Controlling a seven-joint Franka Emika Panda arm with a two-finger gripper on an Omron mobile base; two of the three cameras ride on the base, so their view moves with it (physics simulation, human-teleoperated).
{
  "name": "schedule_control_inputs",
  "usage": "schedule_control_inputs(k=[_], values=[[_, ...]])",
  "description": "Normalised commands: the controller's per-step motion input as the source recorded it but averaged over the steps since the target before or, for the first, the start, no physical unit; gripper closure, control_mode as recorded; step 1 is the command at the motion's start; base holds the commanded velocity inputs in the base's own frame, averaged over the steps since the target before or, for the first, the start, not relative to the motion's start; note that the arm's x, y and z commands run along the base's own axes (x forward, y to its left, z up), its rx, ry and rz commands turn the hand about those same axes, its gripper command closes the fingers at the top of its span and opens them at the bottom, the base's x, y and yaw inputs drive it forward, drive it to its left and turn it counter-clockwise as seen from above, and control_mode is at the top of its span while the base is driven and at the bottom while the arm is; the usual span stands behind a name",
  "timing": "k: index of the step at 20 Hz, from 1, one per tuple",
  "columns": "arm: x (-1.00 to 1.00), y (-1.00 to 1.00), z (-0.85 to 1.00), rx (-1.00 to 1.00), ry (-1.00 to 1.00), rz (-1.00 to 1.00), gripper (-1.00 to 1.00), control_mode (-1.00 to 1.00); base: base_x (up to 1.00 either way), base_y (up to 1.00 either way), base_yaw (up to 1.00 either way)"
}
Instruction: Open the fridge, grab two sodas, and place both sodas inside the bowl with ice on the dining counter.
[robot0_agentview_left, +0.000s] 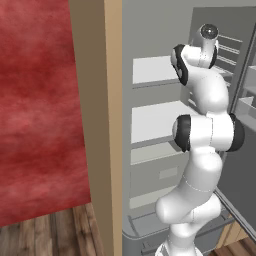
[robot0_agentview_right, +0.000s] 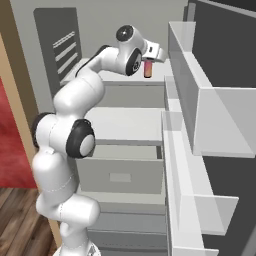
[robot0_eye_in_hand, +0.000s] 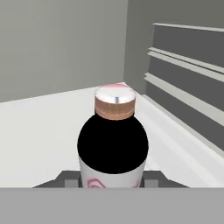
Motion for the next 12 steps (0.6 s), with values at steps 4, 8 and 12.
schedule_control_inputs(k=[4, 8, 12], values=[[-0.85, 0.02, 0.01, 0.00, -0.05, 0.00, 1.00, -1.00, 0.00, 0.00, 0.00], [-1.00, 0.27, 0.14, -0.03, -0.03, 0.01, 1.00, -1.00, 0.00, 0.00, 0.00], [-1.00, 0.40, 0.00, -0.01, -0.02, 0.01, 1.00, -1.00, 0.00, 0.00, 0.00]])
